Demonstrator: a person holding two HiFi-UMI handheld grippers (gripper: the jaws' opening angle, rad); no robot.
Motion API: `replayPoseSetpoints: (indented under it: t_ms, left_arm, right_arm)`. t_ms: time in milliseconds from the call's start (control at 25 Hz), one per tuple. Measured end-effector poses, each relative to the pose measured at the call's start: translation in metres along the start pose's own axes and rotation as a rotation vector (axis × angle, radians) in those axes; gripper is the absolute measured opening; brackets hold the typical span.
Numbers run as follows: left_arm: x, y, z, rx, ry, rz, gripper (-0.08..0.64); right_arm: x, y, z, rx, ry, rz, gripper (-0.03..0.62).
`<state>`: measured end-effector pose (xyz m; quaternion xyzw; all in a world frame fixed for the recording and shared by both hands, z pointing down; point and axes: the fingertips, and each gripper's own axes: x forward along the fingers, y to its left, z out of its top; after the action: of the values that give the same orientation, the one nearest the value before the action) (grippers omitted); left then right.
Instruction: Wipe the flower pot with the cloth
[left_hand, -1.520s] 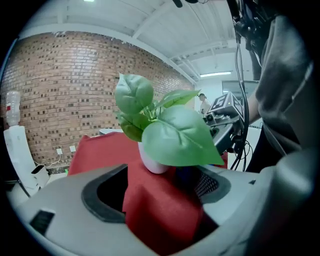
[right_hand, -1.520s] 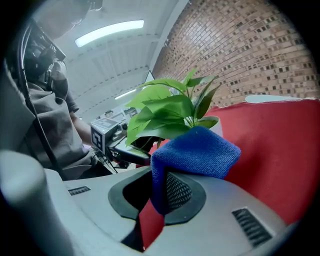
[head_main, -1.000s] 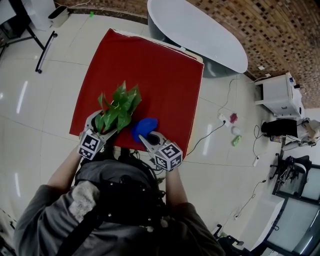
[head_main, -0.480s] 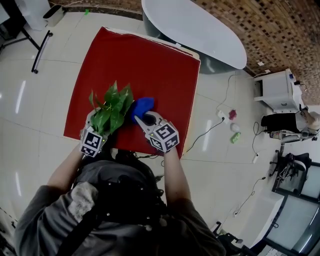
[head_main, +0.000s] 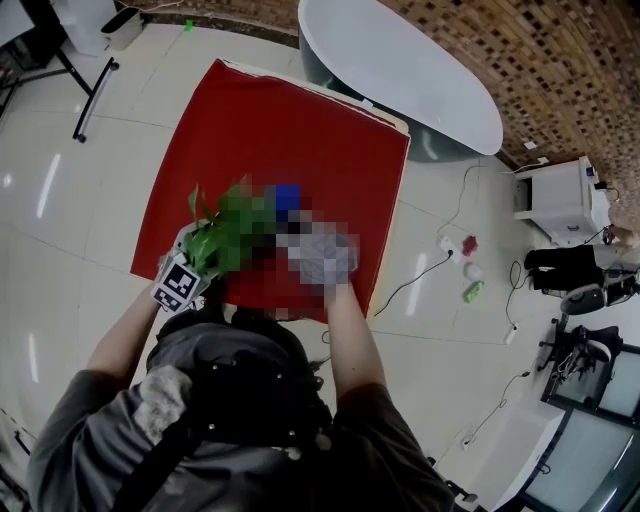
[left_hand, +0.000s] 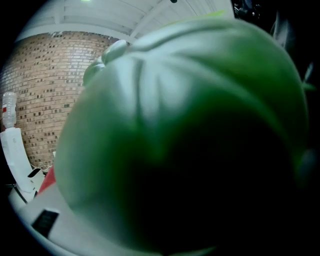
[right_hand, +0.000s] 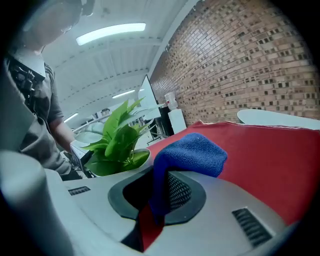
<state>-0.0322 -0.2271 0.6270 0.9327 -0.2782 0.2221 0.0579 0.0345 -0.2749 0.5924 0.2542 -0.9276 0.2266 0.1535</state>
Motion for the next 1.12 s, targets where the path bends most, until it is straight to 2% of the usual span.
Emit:
replayPoseSetpoints:
  t_ms: [160,320,960,1120]
  left_arm:
    - [0.001,0.002,0.0,0.009,0.004,-0.027,0.4]
    - [0.002,-0.001,0.0,0.006,0.003,-0.041,0.4]
    - [0.013,-0.014,0.004,0.021,-0.02,-0.148,0.402]
    - [0.017,-0.018,0.008,0.04,-0.012,-0.168,0.403]
  right_arm:
    - [0.011,0.005,-0.004,0.003,0.023,0.044,0.066]
    - [0.005,0.011,-0.001,0.071,-0.01,0.049,0.066]
    - [-0.029,0.063,-0.045,0.151,-0.027,0.03,0.066]
    - [-0.032,0.068,-0.054,0.172,-0.027,-0.001,0.066]
